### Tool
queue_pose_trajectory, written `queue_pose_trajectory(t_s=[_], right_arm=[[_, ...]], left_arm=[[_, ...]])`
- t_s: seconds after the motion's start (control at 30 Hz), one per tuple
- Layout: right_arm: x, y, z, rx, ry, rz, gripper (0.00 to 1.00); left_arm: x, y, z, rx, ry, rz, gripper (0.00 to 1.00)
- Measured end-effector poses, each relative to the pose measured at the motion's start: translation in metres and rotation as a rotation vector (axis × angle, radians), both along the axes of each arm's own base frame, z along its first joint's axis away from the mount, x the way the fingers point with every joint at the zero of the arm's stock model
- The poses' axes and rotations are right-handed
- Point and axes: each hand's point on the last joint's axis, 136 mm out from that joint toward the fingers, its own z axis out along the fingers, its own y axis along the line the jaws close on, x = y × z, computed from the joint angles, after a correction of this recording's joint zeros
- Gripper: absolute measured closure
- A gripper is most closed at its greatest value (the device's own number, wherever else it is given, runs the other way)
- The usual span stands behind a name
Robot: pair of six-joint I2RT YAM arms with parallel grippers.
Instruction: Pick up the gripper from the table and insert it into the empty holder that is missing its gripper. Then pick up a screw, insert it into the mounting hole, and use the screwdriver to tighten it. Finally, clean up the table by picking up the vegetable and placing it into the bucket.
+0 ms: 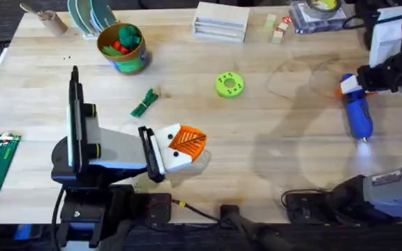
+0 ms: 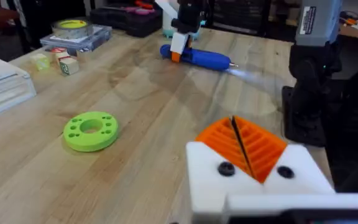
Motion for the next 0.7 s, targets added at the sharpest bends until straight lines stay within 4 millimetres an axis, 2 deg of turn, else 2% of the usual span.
queue_pose_trajectory(t_s=[0.7], right_arm=[[-0.0009, 0.001, 0.0037, -0.002, 0.012, 0.003, 0.783]], left_arm=[[0.0, 0.0, 0.0, 0.0, 0.0, 0.0, 0.997]])
